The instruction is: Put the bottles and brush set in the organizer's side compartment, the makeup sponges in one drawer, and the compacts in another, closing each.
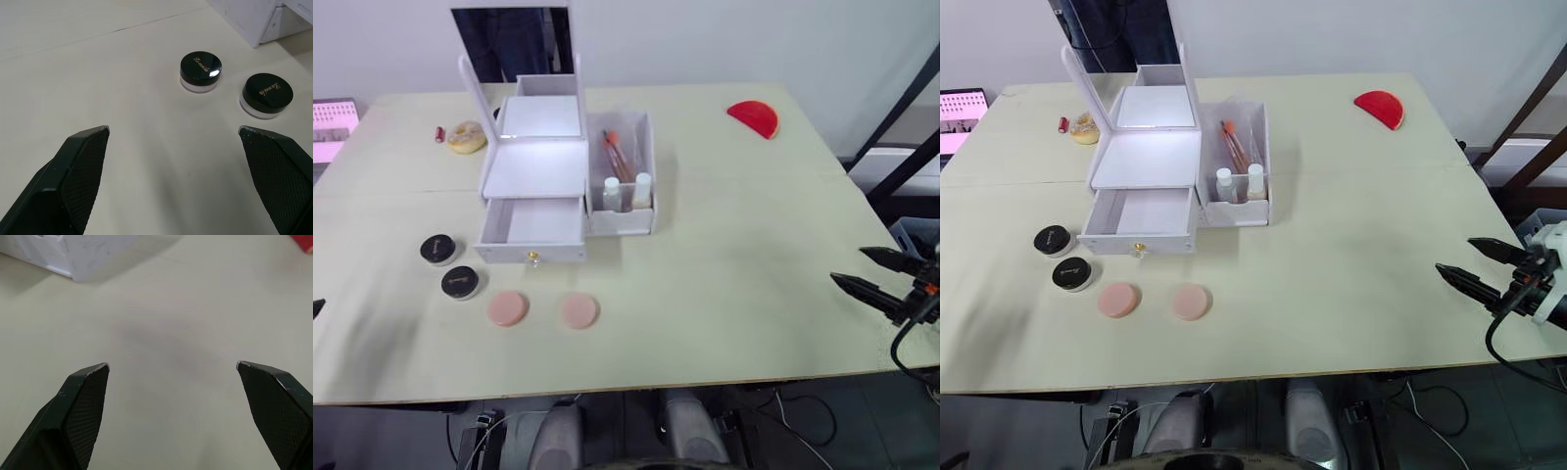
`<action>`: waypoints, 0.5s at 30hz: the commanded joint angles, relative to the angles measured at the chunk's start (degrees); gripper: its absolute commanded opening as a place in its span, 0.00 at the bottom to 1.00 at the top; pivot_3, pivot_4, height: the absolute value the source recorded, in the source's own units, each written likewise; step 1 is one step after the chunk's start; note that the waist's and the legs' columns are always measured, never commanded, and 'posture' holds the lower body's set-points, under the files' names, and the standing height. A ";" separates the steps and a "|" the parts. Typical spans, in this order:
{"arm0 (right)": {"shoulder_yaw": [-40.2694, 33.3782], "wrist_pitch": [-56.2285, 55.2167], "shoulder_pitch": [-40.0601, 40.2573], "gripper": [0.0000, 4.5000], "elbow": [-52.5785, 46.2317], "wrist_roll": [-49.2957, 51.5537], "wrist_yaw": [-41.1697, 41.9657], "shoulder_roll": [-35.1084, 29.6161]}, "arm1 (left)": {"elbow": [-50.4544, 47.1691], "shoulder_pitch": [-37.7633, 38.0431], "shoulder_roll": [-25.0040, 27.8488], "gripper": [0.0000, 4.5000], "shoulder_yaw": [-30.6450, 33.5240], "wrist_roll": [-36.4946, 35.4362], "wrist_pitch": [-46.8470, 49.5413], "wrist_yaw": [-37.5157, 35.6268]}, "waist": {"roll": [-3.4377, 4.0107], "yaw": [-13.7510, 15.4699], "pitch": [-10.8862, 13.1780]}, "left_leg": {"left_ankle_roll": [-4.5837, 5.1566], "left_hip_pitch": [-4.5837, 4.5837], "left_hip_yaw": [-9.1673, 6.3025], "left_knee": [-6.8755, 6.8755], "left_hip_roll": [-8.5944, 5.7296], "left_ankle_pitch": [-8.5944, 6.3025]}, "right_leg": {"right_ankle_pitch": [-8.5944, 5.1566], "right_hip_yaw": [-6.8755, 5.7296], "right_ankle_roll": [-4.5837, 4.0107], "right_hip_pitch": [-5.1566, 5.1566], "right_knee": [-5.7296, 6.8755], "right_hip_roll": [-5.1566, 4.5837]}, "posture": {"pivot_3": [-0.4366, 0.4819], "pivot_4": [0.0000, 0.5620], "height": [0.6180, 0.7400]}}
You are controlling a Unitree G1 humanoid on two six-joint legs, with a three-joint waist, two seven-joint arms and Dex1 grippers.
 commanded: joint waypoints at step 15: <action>23.91 18.33 -28.14 1.00 -24.30 15.28 -8.29 3.42 | -68.27 11.46 -29.61 0.99 -28.58 -2.41 15.70 28.81 | -0.13 2.21 0.00 | 0.01 -0.03 -0.13 0.17 -0.03 0.01 | 0.10 0.03 -0.13 0.09 0.08 0.07 | 0.48 0.27 1.00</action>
